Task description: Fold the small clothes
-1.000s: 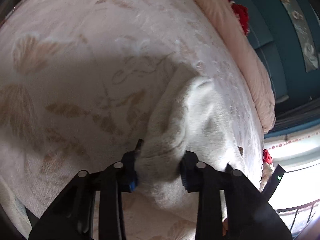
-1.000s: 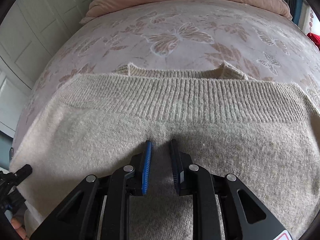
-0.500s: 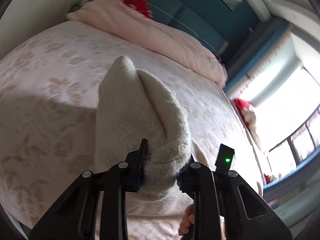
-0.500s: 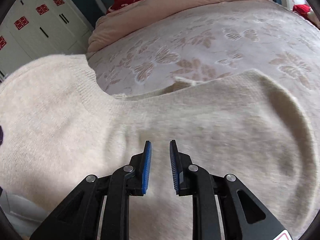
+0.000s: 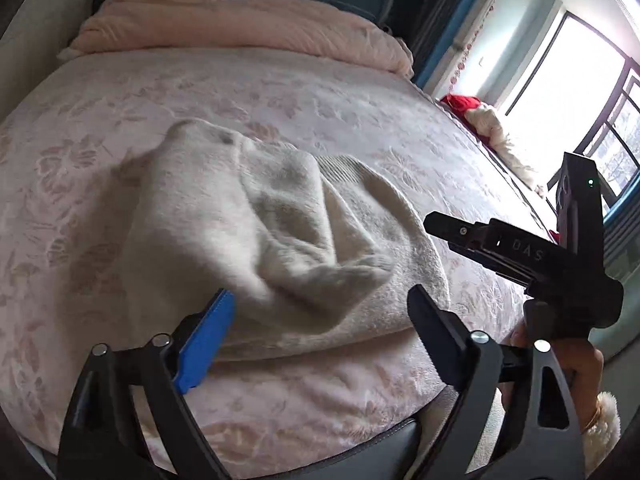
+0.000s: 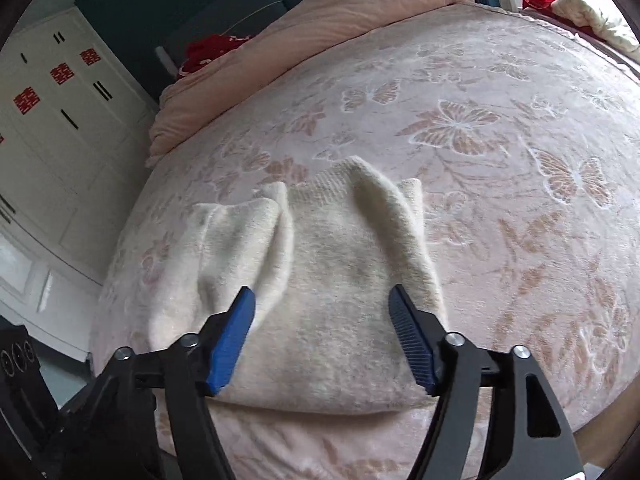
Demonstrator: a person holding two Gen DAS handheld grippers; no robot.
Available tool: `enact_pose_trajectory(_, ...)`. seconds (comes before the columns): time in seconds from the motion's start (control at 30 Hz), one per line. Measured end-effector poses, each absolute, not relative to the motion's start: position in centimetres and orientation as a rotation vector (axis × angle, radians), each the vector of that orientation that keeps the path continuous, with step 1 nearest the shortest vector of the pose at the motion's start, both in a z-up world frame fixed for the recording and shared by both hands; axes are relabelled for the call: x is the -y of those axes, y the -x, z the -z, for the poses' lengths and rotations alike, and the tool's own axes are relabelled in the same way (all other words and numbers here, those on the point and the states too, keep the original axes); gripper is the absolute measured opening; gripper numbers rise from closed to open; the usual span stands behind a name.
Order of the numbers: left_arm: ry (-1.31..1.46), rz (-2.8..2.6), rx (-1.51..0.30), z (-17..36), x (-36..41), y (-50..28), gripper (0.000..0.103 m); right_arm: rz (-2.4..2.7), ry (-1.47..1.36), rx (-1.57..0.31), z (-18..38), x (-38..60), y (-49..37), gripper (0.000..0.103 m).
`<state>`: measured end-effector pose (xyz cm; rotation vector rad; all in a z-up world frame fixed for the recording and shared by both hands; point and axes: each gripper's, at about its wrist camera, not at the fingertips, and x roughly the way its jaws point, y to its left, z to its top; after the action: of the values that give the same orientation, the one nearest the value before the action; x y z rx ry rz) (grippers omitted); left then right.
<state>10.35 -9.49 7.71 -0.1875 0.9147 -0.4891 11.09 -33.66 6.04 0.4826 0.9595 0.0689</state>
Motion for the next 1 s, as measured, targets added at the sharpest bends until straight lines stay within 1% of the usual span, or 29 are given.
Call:
enact_pose_trajectory(0.07,0.172,0.445,-0.910,-8.0,7.9,-10.0,0.087,-0.115,-0.543,-0.962,-6.0,32.5,-11.9,0.080)
enact_pose_trajectory(0.13,0.115,0.373,-0.935,-7.1,6.1,-10.2,0.087,-0.128,-0.589,-0.995,-5.4,31.0,-13.2,0.080)
enact_pose_trajectory(0.2,-0.001,0.301,-0.974,-4.8,4.6,-10.9,0.087,-0.130,-0.586,-1.042,-4.6,29.6,-14.4,0.080)
enact_pose_trajectory(0.3,-0.110,0.272,-0.974,-2.6,4.0,-10.6,0.087,-0.137,-0.560,-1.121,-3.0,27.6,-15.9,0.080)
enact_pose_trajectory(0.43,-0.116,0.288,-0.980,-1.4,4.2,-10.4,0.087,-0.161,-0.579,-1.189,-1.4,25.3,-17.3,0.080)
enact_pose_trajectory(0.47,-0.113,0.294,-0.988,-0.8,4.3,-10.6,0.087,-0.170,-0.575,-1.197,-1.0,24.7,-17.6,0.078)
enact_pose_trajectory(0.5,-0.110,0.296,-1.001,-0.4,4.4,-10.7,0.087,-0.185,-0.567,-1.207,-0.8,23.9,-18.0,0.061)
enact_pose_trajectory(0.53,-0.102,0.299,-1.008,-0.3,4.5,-10.7,0.087,-0.192,-0.557,-1.215,-0.7,23.1,-18.2,0.047)
enact_pose_trajectory(0.57,-0.089,0.302,-1.010,-0.2,4.5,-10.9,0.087,-0.191,-0.537,-1.214,-1.0,22.4,-18.4,0.016)
enact_pose_trajectory(0.63,-0.069,0.305,-1.001,-0.5,4.5,-11.3,0.085,-0.247,-0.560,-1.137,-3.6,22.4,-18.6,0.016)
enact_pose_trajectory(0.73,-0.049,0.287,-0.973,-1.4,4.6,-11.9,0.085,-0.322,-0.599,-0.973,-9.6,24.7,-17.5,0.014)
enact_pose_trajectory(0.8,-0.028,0.286,-0.981,-1.5,4.9,-12.7,0.085,-0.280,-0.540,-0.912,-11.8,26.8,-16.4,0.015)
enact_pose_trajectory(0.87,-0.001,0.292,-0.996,-1.3,5.5,-13.2,0.085,-0.187,-0.516,-0.939,-10.1,30.1,-15.8,0.016)
enact_pose_trajectory(0.93,0.017,0.306,-1.008,-1.0,6.2,-13.3,0.085,-0.074,-0.574,-1.052,-4.3,34.1,-16.0,0.023)
enact_pose_trajectory(1.0,0.027,0.313,-1.028,-0.6,6.8,-13.4,0.085,0.008,-0.605,-1.193,0.7,35.9,-15.5,0.025)
